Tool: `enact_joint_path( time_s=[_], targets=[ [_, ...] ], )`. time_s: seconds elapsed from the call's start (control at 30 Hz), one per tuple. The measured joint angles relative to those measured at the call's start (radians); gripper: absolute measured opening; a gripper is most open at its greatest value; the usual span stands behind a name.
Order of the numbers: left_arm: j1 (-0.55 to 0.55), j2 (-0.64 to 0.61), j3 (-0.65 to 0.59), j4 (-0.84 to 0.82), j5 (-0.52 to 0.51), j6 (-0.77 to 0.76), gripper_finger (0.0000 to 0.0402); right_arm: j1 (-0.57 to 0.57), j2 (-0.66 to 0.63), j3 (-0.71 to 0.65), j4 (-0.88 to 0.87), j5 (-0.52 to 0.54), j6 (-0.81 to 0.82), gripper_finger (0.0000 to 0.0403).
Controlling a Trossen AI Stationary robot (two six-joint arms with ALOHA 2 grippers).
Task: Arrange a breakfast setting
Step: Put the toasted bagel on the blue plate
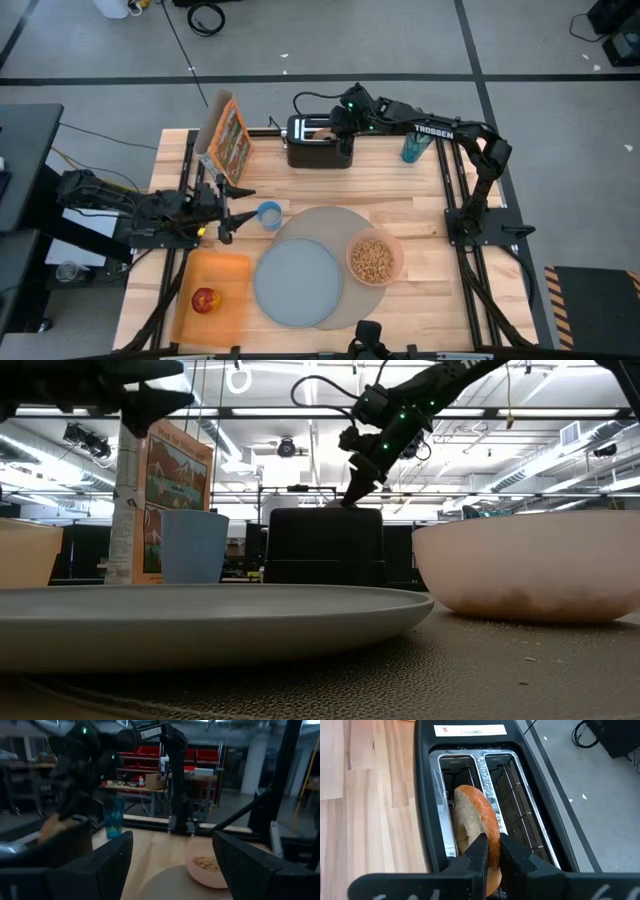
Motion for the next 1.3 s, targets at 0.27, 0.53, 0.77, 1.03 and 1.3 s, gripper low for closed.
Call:
enact_joint_path(
  time_s=[0.27,0.53,0.77,1.03,1.3],
  targets=[
    [-0.002,0.0,0.069,-0.114,0.002,0.061,0.0251,0.023,-0.002,0.0,0.002,0.041,-0.007,0.0043],
    [-0.002,0.0,0.093,-0.192,0.002,0.065,0.0234,0.028,-0.031,0.001,0.004,0.061,-0.007,0.0043],
    [0.0,0.0,0.093,-0.193,0.001,0.082,0.0233,0.045,-0.117,0.002,0.017,0.109,-0.006,0.0043],
    [0.0,0.0,0.093,-0.193,-0.002,0.094,0.0233,0.063,-0.263,0.002,0.027,0.099,0.011,0.0043],
    [0.02,0.001,0.093,-0.202,-0.029,0.107,0.0233,0.077,-0.356,0.002,0.025,-0.009,0.072,0.0043]
  ],
)
